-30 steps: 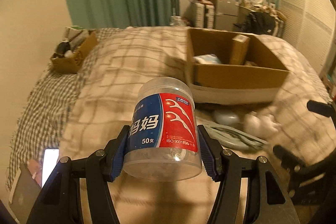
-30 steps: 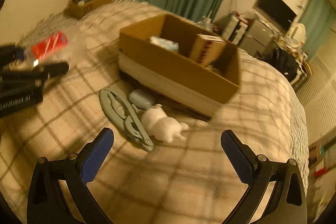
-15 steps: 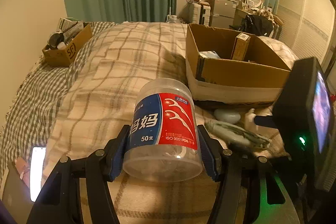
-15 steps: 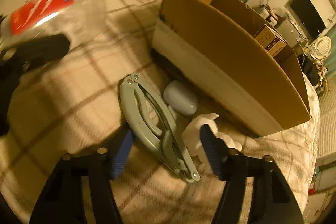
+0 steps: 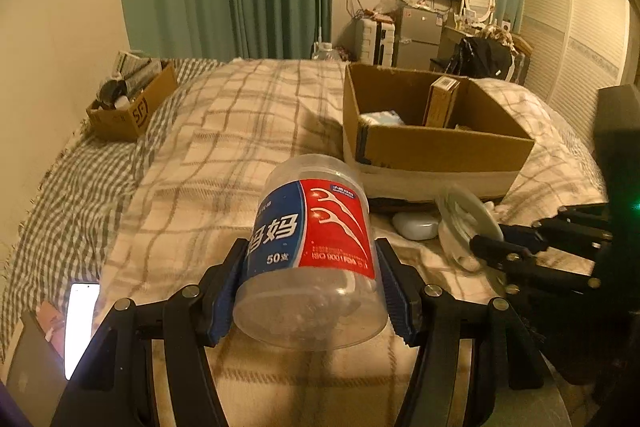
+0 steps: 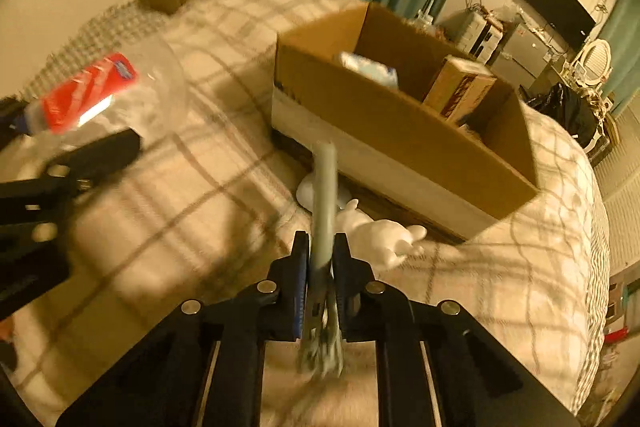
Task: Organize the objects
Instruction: 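Hold the jar with the left tool while the right tool grasps the grey-green tool, then carry jar and grey-green tool over the box and release both inside, then grasp the white plush toy with the right tool while the left tool grasps the earbud case, then carry the earbud case and plush toy into the box and release them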
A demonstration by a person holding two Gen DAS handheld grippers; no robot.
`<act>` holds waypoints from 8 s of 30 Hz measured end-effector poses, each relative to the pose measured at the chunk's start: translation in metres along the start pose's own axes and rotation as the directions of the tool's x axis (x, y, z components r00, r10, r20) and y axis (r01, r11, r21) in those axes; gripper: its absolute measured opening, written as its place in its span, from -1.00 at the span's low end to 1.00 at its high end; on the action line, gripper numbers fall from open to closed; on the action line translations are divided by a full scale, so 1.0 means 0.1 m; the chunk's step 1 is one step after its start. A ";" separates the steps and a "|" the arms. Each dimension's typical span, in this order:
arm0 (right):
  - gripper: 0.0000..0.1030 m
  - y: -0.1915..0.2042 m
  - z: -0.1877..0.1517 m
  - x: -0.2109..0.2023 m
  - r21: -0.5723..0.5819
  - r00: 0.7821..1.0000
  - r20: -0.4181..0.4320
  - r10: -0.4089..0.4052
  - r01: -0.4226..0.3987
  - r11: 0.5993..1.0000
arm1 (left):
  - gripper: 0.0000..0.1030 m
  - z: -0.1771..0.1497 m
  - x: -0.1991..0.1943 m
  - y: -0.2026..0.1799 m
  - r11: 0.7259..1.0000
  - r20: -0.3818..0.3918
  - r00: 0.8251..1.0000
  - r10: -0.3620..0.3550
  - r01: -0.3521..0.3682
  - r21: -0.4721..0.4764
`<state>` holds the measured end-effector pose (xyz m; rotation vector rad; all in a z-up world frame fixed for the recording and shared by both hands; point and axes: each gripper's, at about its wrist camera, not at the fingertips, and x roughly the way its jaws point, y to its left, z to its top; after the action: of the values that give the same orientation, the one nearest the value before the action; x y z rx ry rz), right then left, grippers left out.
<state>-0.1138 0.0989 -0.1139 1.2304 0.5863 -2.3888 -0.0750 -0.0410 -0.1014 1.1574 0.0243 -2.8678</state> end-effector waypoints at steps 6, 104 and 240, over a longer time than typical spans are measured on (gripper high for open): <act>-0.84 -0.01 -0.03 -0.44 0.034 0.997 0.076 0.022 -0.024 0.999 | 0.22 -0.01 -0.21 -0.09 1.000 0.017 1.000 -0.024 0.024 0.005; 0.99 -1.00 0.08 -0.95 0.333 0.953 0.263 -0.148 0.054 0.941 | 1.00 0.27 -0.09 -0.10 0.997 0.030 0.999 0.013 -0.011 -0.081; -0.21 -1.65 1.54 0.43 0.302 0.967 0.254 -0.017 -0.063 0.951 | -0.02 1.60 1.37 -0.71 0.994 0.010 0.998 -0.068 0.067 0.082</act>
<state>-0.3247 0.1492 -0.0380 1.0113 0.1197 -2.6325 -0.2876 0.0195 -0.0815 1.1738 -0.0557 -2.9615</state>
